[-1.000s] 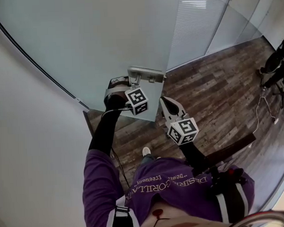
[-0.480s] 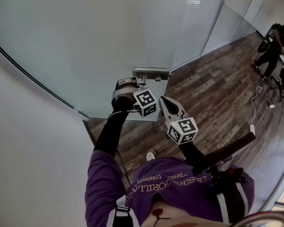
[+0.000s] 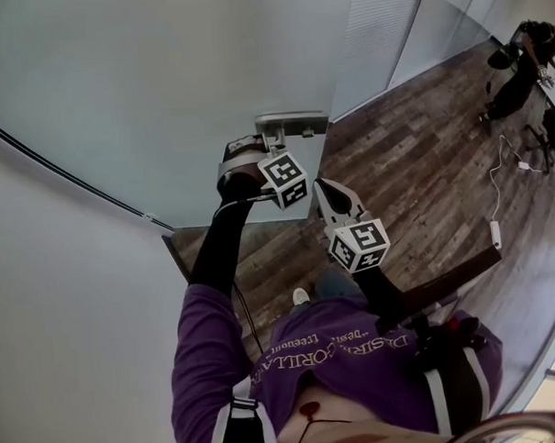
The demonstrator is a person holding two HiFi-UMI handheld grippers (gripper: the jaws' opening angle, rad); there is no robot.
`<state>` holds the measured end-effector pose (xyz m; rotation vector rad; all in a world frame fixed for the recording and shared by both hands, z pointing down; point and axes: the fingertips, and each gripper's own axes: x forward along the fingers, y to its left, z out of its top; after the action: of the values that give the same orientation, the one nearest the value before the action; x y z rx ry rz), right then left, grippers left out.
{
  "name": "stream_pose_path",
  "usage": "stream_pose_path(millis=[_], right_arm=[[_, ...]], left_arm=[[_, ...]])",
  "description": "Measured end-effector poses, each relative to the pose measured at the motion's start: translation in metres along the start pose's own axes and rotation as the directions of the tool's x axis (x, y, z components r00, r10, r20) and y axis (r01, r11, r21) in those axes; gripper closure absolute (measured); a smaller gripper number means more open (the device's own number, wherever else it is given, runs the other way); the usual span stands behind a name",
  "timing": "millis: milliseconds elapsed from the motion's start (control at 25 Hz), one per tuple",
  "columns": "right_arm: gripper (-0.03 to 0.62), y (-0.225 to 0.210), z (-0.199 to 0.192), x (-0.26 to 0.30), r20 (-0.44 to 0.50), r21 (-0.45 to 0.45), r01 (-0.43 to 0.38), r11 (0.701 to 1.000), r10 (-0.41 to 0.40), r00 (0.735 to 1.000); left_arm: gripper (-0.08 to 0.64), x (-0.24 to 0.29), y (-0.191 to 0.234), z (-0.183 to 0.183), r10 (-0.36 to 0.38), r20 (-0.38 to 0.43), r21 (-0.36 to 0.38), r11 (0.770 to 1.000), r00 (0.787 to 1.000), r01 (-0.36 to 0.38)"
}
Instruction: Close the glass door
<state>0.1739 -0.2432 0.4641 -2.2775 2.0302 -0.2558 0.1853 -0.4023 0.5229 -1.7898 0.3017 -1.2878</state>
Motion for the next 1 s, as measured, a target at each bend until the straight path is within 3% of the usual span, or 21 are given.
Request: stream_pose_path(millis=[200,1000], right_arm=[[0.595,-0.011,0.003,0.012,-0.003,-0.005,-0.025,1.000,0.025,1.000],[0.595,-0.095,0.036,0.089,-0.025,-0.015,-0.116,0.993,0.116,0.993]], left_arm=[[0.460,0.012,0.007,0.003,-0.015,0.008,-0.034,0.999,1.000,0.015],[0.476,0.069,0.052,0.008,-0.025,-0.086,-0.009,1.000,0.996,0.025]])
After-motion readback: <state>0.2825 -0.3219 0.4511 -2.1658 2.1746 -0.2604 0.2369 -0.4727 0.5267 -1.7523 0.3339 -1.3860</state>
